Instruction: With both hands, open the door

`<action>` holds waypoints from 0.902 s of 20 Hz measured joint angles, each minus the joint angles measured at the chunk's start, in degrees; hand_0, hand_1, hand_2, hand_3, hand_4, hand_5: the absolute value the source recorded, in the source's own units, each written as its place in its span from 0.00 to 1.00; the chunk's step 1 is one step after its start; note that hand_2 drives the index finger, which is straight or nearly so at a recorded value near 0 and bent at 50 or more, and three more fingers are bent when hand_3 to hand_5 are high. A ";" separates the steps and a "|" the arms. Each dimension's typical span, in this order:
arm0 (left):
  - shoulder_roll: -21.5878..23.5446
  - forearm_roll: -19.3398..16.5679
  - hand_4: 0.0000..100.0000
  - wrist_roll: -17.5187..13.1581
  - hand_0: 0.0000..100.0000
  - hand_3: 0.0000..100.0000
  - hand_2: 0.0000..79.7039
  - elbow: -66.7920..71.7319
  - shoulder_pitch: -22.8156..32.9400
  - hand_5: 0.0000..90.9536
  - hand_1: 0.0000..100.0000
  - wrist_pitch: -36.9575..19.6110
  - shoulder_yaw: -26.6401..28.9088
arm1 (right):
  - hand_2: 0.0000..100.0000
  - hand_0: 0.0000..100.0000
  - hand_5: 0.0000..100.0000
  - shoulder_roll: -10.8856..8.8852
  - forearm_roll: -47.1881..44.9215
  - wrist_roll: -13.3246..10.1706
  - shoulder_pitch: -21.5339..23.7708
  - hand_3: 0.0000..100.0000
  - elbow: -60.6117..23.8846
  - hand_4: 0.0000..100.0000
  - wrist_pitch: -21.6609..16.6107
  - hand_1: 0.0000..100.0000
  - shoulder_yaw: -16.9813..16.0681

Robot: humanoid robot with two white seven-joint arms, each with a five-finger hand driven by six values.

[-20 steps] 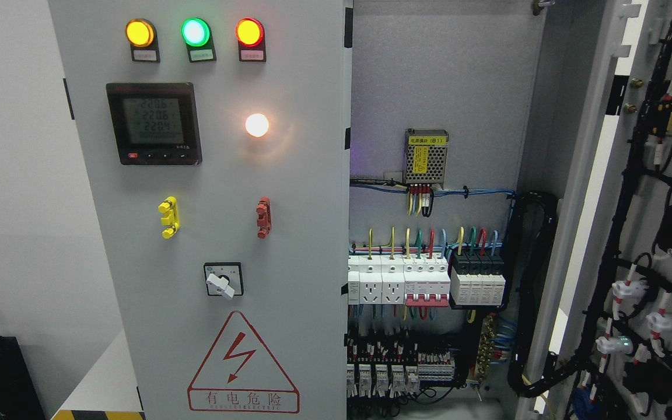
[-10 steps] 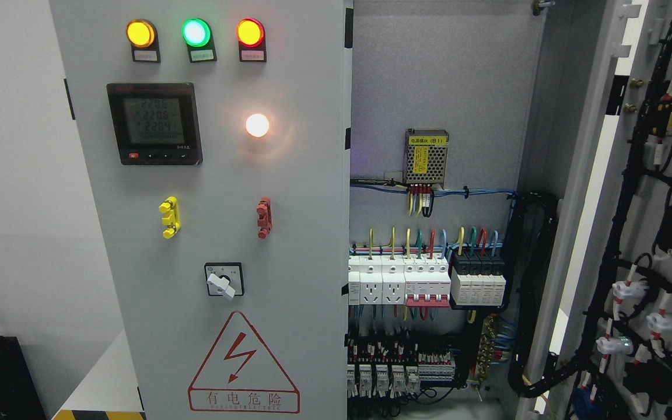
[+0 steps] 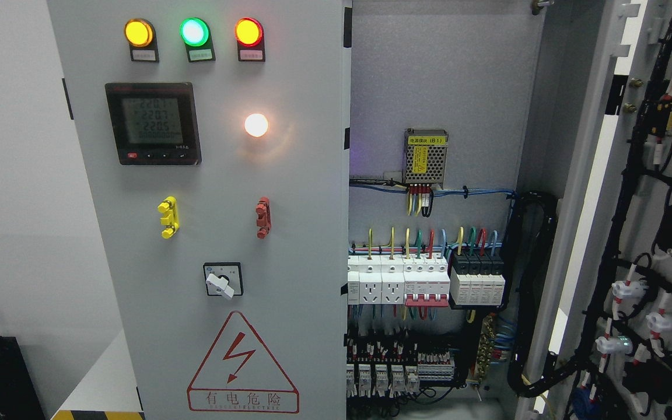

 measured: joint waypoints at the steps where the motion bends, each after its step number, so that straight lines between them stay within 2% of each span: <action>1: -0.80 -1.02 0.00 0.01 0.12 0.00 0.00 1.50 -0.76 0.00 0.39 1.42 -0.03 | 0.00 0.12 0.00 0.00 0.00 0.00 0.00 0.00 0.00 0.00 0.00 0.39 0.00; 11: -5.91 -11.02 0.00 0.37 0.12 0.00 0.00 9.32 -4.01 0.00 0.39 8.68 -0.06 | 0.00 0.12 0.00 0.00 -0.05 0.01 0.00 0.00 -0.04 0.00 0.00 0.39 0.01; 15: -6.97 -13.26 0.00 2.68 0.12 0.00 0.00 8.96 -4.39 0.00 0.39 11.34 -0.04 | 0.00 0.12 0.00 -0.39 -0.03 0.07 0.08 0.00 -1.49 0.00 0.22 0.39 0.02; 18: -7.55 -14.12 0.00 3.71 0.12 0.00 0.00 8.19 -4.53 0.00 0.39 12.09 0.08 | 0.00 0.12 0.00 -1.53 -0.12 0.77 0.22 0.00 -4.57 0.00 -0.28 0.39 -0.10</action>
